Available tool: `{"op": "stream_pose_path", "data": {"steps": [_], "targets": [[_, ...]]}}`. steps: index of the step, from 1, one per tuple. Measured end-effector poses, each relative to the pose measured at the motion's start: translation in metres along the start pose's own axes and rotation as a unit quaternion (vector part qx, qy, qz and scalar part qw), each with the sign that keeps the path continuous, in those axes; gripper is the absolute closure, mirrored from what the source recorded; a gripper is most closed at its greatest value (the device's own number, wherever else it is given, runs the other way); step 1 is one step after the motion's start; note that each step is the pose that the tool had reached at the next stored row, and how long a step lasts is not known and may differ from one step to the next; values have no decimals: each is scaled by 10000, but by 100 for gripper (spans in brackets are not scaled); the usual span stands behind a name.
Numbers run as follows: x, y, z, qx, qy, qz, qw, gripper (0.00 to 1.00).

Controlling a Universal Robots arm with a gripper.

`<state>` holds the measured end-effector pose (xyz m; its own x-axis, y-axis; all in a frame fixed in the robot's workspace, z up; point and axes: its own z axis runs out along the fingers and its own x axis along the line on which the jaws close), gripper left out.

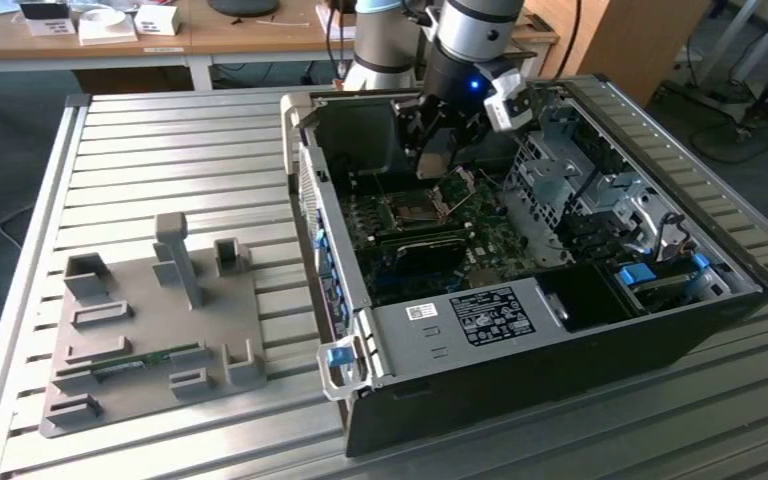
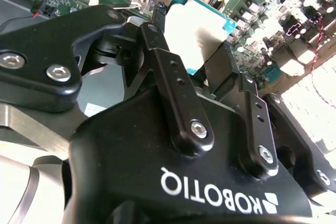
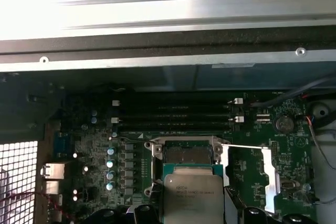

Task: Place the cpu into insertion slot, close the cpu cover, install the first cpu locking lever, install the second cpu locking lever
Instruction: 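Place the cpu into insertion slot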

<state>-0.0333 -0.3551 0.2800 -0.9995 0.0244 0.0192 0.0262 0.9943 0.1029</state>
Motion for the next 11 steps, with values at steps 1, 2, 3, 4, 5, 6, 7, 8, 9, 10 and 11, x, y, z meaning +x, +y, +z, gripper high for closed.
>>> {"op": "stream_pose_path", "data": {"steps": [1, 2, 3, 4, 5, 6, 7, 8, 9, 10, 11], "targets": [[0, -2, 17, 1, 1, 0, 10000, 46], [-1, -4, 35, 1, 0, 0, 10000, 46], [-1, -6, 52, 2, 1, 0, 10000, 46], [-1, -8, 70, 1, 1, 0, 10000, 46], [-2, -9, 88, 1, 0, 0, 10000, 46], [-2, -12, 108, 1, 0, 0, 10000, 46], [-2, -14, 126, 2, 1, 0, 10000, 46], [-3, -15, 144, 2, 1, 0, 10000, 46], [-3, -17, 162, 2, 0, 0, 10000, 46], [-3, -19, 180, 1, 0, 0, 10000, 46], [-4, -21, 198, 1, 0, 0, 10000, 46]]}}
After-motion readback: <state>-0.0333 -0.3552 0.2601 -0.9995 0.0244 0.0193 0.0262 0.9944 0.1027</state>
